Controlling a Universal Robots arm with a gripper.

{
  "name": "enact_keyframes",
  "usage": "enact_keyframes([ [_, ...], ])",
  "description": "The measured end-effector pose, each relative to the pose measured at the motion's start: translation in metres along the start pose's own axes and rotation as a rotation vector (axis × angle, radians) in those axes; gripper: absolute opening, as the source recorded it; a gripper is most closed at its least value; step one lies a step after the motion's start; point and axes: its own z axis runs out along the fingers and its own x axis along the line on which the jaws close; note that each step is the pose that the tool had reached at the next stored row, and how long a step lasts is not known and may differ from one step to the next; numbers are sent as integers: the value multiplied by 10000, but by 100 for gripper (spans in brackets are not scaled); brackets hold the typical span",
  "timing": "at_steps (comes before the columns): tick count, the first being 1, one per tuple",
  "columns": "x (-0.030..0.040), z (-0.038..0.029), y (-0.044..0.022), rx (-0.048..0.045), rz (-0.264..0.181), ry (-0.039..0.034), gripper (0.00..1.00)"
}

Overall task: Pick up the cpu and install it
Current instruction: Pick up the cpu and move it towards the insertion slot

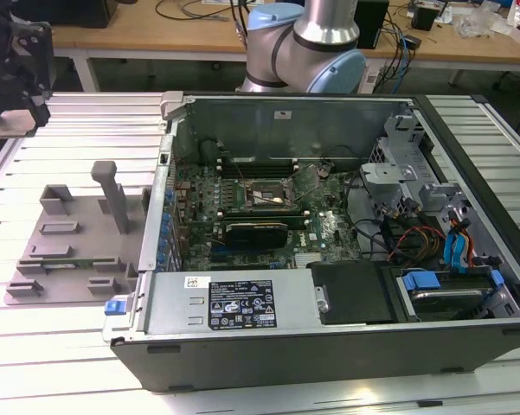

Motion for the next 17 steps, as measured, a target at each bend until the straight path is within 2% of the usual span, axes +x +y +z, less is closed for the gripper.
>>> enact_keyframes([
  [4, -90, 3, -7, 6, 0, 0, 55],
  [5, -139, 5, -11, 13, 0, 0, 55],
  [12, -265, 8, -21, 29, -1, 3, 55],
  [14, -328, 10, -25, 41, -1, 3, 55],
  [15, -390, 12, -30, 54, -1, 4, 55],
  [17, -748, 23, -58, 121, -3, 10, 55],
])
